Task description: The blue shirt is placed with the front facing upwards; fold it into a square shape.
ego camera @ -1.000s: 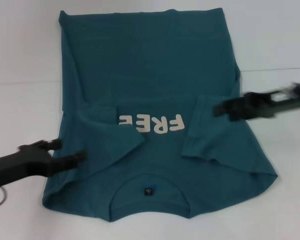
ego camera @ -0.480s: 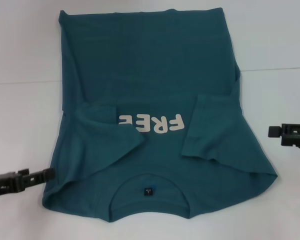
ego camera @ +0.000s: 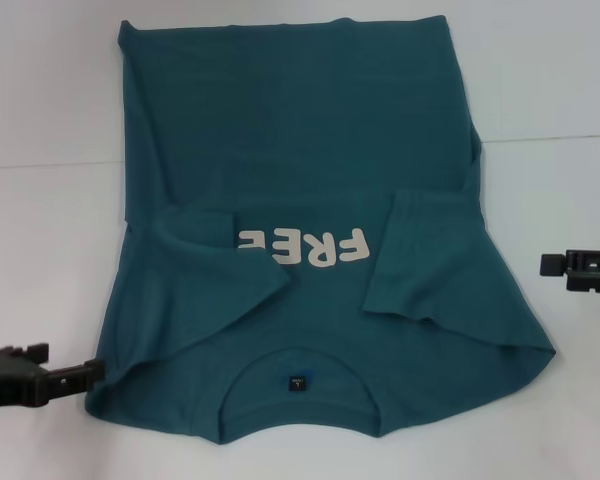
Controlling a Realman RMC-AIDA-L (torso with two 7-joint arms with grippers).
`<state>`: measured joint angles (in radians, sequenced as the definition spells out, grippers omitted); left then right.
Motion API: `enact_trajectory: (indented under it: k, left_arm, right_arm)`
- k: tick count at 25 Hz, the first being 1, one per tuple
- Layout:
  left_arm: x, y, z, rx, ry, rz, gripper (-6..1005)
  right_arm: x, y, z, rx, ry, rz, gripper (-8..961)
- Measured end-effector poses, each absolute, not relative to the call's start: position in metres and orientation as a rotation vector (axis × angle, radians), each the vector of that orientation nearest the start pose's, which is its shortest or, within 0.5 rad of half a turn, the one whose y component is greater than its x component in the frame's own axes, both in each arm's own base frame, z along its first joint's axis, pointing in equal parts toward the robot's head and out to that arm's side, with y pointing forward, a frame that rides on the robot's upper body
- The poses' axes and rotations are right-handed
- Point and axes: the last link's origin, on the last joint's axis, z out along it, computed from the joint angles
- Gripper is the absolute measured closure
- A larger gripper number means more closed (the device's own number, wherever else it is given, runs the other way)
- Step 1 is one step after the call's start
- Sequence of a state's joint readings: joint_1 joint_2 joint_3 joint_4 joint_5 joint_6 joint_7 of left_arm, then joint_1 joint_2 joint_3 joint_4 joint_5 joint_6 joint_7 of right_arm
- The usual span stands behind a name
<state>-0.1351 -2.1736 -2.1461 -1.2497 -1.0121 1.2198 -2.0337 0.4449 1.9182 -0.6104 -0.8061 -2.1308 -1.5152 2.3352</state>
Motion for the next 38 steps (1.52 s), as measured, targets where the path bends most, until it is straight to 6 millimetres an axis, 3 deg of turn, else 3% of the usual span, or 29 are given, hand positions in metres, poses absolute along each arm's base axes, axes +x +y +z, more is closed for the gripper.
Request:
enact_trajectory:
  k: [11,18,38]
  left_arm:
    - [-0.298,0.303,0.018,-2.359,-0.732,-0.150,79]
    - [-0.287,0.300,0.015,-2.411,-0.634,-0.114,78]
    - [-0.289,0.311,-0.004,-2.405,-0.432,0.224,79]
  right_arm:
    - [0.331,0.334,0.100,-2.072,1.747,0.592,162]
    - [0.331,0.335,0.101,-2.061,1.751,0.604,162]
    - [0.332,0.333,0.101,-2.052,1.768,0.608,162]
